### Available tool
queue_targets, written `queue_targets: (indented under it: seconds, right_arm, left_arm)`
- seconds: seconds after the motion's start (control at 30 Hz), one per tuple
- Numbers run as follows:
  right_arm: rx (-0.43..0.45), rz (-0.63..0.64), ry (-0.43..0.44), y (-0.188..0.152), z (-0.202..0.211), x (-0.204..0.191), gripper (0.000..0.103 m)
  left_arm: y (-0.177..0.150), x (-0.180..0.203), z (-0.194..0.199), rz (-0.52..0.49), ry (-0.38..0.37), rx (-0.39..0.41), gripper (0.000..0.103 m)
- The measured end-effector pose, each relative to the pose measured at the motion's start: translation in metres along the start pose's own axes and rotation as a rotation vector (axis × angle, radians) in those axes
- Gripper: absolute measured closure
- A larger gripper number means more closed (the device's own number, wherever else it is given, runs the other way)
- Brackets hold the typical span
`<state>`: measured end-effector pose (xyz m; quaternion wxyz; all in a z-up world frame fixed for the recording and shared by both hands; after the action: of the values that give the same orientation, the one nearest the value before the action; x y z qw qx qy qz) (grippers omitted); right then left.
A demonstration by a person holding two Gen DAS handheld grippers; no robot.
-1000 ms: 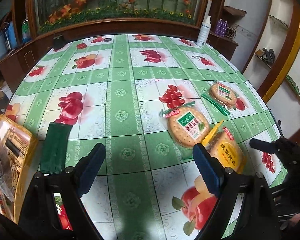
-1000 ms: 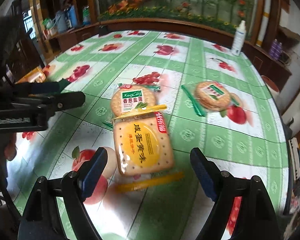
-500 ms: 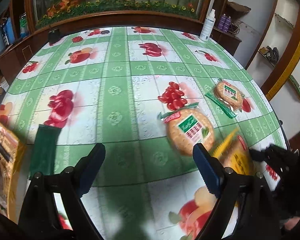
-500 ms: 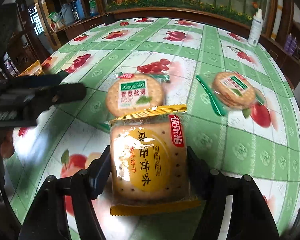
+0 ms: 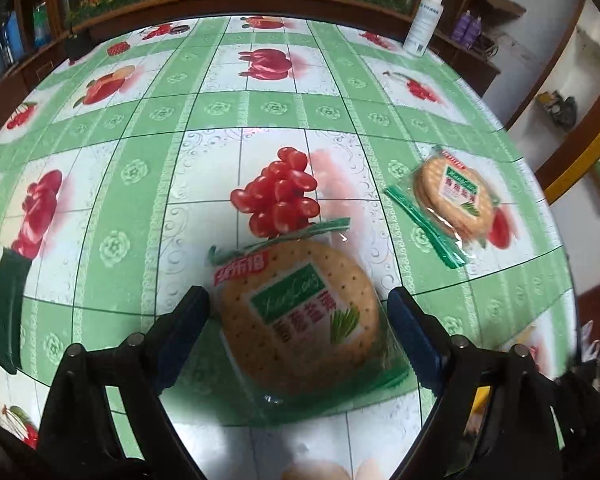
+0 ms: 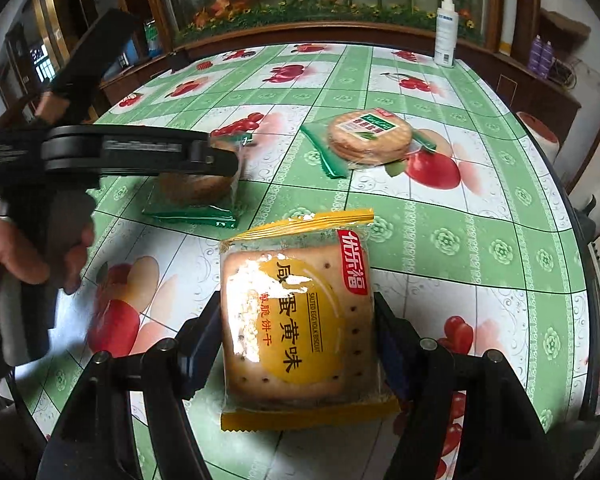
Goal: Organize snacks
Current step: 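Grasp the round XiangCong cracker pack with the left tool while the right tool grasps the yellow biscuit pack, then carry both packs into the white box and open both tools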
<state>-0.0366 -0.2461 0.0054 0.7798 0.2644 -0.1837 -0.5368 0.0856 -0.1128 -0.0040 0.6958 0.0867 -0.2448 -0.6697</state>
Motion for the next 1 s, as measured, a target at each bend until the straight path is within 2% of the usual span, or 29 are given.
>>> queue_targets:
  seconds: [0.1,0.2,0.33,0.53,0.77,1.0]
  right_arm:
    - [0.007,0.0,0.009,-0.001,0.002,0.0,0.033]
    - [0.013,-0.004,0.014,-0.002,0.002,0.0,0.033]
    - [0.026,-0.009,0.023,-0.002,0.005,-0.002,0.033]
    - [0.041,0.009,0.033,0.004,0.007,-0.016,0.033]
    - [0.052,0.046,0.051,0.016,0.006,-0.044,0.033]
    - [0.058,0.097,0.08,0.031,0.002,-0.079,0.034]
  left_arm:
    - [-0.004,0.003,-0.001,-0.044,0.006,0.021,0.012]
    - [-0.005,0.001,0.002,-0.08,-0.005,0.048,0.026]
    - [-0.012,-0.01,0.009,-0.101,-0.038,0.058,0.027]
    - [-0.02,-0.031,0.025,-0.07,-0.055,0.066,0.027]
    - [-0.038,-0.058,0.065,-0.111,-0.006,0.159,0.027]
    - [-0.052,-0.099,0.102,-0.097,0.033,0.23,0.027]
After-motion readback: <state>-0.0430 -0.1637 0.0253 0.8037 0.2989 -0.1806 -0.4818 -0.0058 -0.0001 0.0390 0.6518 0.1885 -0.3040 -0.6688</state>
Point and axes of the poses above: each gripper's, at about its wrist camera, not at the fingertips, and z roughly against the way its jaws point, x to its right, y to its top, the point moved 2 cm from there along -z, roughly the way its jaws point, and after that the axes turned 11 degrees about z, right-handed, at the moved point
